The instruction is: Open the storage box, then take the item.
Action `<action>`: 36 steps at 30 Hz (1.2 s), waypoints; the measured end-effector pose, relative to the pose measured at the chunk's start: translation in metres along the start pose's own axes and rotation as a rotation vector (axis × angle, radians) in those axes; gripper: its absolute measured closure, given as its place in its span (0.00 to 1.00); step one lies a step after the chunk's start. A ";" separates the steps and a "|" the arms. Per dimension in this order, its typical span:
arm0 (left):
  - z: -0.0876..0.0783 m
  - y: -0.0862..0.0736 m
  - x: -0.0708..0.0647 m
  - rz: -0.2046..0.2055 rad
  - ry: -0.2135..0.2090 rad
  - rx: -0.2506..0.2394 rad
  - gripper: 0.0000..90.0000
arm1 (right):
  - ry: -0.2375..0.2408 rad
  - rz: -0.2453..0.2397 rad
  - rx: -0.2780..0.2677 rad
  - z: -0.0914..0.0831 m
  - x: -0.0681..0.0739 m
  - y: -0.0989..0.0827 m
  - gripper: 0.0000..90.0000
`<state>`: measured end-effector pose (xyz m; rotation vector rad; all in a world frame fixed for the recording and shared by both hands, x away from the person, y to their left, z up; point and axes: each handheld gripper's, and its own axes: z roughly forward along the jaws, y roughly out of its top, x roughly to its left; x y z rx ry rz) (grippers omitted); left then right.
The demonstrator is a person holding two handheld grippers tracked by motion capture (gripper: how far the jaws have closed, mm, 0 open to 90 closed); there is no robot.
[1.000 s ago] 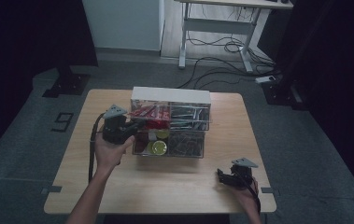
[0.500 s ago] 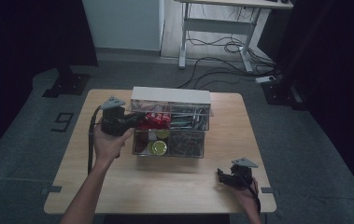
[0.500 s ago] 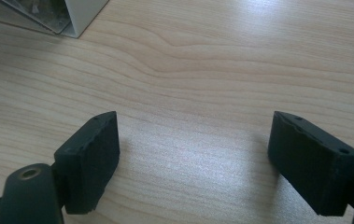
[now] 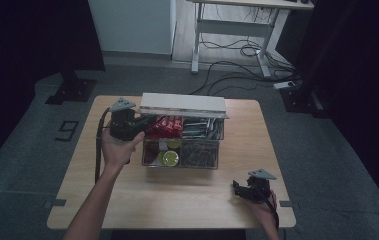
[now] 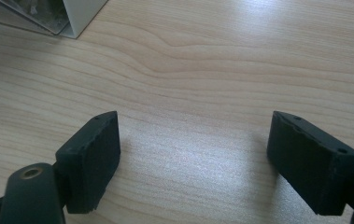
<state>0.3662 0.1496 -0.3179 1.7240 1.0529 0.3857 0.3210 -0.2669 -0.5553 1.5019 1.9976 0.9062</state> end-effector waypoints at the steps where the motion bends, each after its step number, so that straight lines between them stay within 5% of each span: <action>1: 0.000 0.001 0.000 0.000 0.000 0.000 1.00 | -0.001 0.001 0.000 0.000 0.000 0.000 0.19; 14: 0.005 0.004 0.000 -0.004 0.002 -0.006 1.00 | 0.000 0.000 0.000 0.000 0.000 0.000 0.20; 25: 0.005 0.004 0.000 0.000 -0.002 -0.008 1.00 | 0.000 0.025 -0.021 -0.003 0.000 -0.001 0.30; 36: 0.009 0.004 0.002 -0.002 -0.007 -0.005 1.00 | 0.045 0.039 -0.157 -0.032 0.009 0.021 0.40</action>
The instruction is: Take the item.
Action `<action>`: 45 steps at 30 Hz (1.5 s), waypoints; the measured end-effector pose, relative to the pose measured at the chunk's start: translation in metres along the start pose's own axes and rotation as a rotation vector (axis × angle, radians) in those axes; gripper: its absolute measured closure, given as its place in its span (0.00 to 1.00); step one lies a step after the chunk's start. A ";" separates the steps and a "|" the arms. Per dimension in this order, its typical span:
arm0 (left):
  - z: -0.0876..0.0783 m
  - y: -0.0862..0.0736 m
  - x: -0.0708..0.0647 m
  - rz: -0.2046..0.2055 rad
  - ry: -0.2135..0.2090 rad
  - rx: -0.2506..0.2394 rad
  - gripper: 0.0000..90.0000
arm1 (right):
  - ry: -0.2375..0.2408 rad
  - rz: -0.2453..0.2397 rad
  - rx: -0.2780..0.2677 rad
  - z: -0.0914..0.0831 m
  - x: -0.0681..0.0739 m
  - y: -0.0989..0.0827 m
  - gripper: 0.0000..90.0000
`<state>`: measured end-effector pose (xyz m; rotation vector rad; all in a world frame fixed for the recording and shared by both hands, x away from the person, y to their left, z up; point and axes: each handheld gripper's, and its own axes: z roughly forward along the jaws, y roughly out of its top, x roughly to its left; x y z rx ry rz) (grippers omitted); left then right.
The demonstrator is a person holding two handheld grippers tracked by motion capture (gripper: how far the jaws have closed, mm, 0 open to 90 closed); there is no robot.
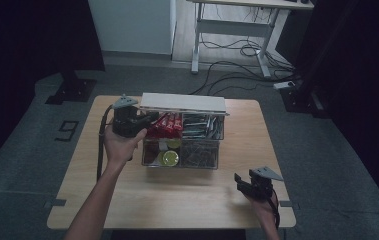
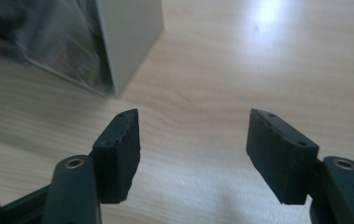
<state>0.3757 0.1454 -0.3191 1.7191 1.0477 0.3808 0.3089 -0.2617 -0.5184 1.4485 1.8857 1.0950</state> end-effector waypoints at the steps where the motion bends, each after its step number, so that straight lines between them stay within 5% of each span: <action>1: 0.000 0.000 0.000 -0.002 -0.001 -0.001 1.00 | 0.005 0.002 -0.014 -0.003 0.001 0.003 0.41; 15: 0.005 0.001 -0.004 0.000 -0.006 0.011 1.00 | 0.085 -0.023 -0.150 -0.033 0.022 0.059 0.49; 45: 0.004 0.003 -0.007 0.004 -0.008 0.010 1.00 | 0.172 -0.089 -0.221 -0.044 0.053 0.118 0.60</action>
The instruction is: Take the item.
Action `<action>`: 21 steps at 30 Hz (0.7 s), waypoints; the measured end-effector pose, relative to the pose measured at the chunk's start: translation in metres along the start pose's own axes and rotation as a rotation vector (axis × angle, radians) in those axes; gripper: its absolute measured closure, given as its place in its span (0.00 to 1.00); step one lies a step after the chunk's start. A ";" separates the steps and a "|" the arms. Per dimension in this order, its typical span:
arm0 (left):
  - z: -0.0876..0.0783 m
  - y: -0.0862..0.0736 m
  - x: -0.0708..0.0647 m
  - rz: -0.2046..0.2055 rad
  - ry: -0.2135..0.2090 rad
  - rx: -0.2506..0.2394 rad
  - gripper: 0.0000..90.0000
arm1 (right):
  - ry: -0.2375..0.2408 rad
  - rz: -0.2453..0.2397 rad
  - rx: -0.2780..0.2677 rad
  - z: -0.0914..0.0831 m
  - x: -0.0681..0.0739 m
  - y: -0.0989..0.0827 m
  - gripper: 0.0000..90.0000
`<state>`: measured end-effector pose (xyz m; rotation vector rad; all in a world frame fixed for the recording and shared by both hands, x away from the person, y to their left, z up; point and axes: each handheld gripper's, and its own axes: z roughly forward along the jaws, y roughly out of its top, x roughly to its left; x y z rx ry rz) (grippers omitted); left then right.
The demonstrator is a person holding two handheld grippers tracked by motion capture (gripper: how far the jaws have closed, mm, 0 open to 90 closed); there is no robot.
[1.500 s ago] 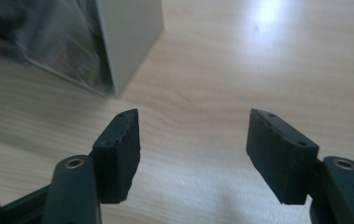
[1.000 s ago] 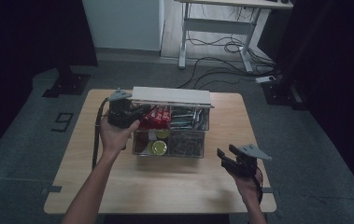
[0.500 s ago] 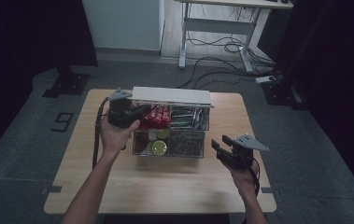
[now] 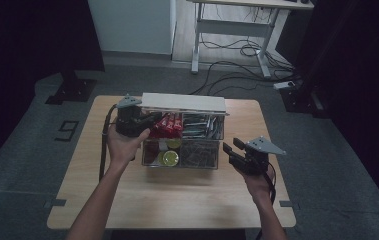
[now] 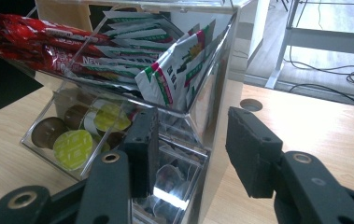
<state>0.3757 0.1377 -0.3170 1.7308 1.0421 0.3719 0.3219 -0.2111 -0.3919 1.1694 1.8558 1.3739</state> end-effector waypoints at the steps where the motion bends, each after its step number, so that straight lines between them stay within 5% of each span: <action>1: 0.000 0.000 0.000 0.000 0.000 -0.001 1.00 | 0.001 0.000 0.000 0.001 0.000 0.001 0.60; 21: 0.001 0.000 -0.001 -0.001 -0.004 -0.001 1.00 | 0.029 -0.045 0.008 0.018 0.017 0.024 0.67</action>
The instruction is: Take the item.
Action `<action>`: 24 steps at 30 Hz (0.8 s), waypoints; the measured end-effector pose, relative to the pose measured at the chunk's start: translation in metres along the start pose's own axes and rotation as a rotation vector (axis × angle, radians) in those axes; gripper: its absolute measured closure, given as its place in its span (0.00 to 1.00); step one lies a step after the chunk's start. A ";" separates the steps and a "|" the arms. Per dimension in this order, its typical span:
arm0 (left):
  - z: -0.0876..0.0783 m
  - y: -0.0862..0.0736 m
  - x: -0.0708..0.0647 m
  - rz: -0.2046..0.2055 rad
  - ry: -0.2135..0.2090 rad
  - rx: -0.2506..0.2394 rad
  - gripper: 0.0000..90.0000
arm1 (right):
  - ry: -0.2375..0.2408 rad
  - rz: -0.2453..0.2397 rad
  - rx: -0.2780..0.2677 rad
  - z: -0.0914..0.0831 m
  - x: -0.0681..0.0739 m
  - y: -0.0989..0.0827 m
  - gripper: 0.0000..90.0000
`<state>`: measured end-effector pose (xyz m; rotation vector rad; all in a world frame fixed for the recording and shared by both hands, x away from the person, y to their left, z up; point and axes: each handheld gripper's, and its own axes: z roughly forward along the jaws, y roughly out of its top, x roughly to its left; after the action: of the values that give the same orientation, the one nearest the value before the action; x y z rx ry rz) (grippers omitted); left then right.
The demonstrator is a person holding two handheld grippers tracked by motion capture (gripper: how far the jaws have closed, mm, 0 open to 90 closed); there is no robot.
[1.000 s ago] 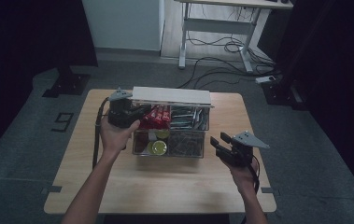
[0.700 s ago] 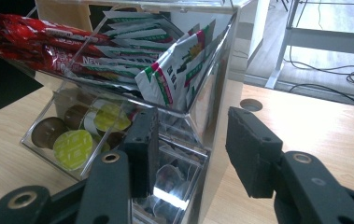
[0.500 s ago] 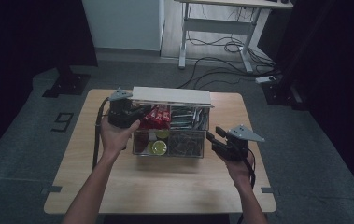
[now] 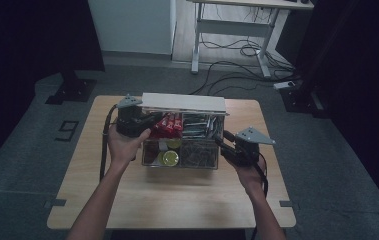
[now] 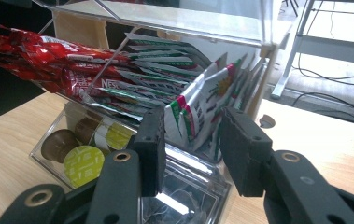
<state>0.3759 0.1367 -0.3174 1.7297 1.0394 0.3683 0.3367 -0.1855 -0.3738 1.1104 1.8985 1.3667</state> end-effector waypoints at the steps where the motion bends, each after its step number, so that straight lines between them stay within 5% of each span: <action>1: 0.000 0.000 0.000 0.000 0.000 0.000 1.00 | 0.005 -0.002 0.003 0.002 0.001 0.001 0.68; 24: 0.001 0.001 0.001 -0.001 -0.006 0.003 1.00 | 0.018 -0.010 0.027 0.025 0.003 0.009 0.75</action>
<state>0.3779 0.1367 -0.3177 1.7317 1.0374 0.3607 0.3579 -0.1698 -0.3733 1.1031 1.9384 1.3535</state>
